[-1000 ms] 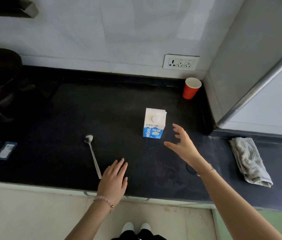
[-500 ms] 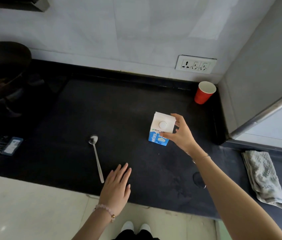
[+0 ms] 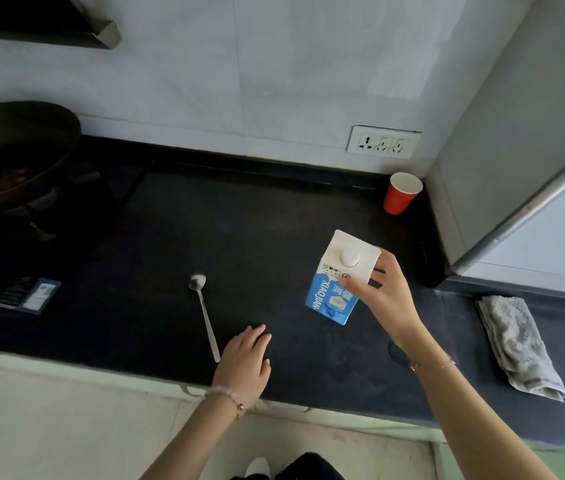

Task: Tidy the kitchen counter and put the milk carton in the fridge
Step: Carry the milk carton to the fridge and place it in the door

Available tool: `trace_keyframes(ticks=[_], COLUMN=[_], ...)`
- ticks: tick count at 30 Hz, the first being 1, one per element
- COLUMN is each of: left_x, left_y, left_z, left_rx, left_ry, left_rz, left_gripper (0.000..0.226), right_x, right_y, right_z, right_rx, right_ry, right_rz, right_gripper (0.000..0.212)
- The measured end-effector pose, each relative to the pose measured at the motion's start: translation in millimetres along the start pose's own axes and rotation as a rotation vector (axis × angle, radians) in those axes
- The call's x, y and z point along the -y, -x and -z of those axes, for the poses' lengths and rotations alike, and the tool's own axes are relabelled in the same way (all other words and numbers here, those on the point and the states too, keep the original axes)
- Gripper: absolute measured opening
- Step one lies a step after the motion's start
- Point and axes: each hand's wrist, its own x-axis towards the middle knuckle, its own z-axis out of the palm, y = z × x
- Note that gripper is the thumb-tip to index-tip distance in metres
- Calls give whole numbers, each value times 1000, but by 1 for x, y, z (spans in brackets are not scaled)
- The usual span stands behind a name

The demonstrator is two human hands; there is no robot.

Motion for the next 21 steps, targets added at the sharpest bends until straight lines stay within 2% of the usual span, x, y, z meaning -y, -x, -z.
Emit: trace_keyframes(ticks=[5,9,13,15,16,19,21], left_x=[-6,-9,-5,-2,-8,-57,-78], left_y=[22,77,165,215,240,305,343], left_z=[28,24,-46,-106,-129,-151,-170], left_rx=[-78,-140,-138,-74,-49,12,-48], left_ry=[356,602,873,951,966,985,1039], left_rz=[171,372,794,1060,1147,1313,1423], left_gripper=[31,21,21,9,17,15,18], right_x=[6,8,3,-1,-4,-9,-14], right_y=[26,45,71,87,95,123,143], right_z=[-8,-26,-43,-51,-56,-74,-87], right_rx=[86,260,500,629,693,838,931], right_ry=[-24,-41,-25,-12,-6,16,46], right_rz=[39,66,63,50,41,9,-16], right_gripper=[51,48,46,47,48,48,51])
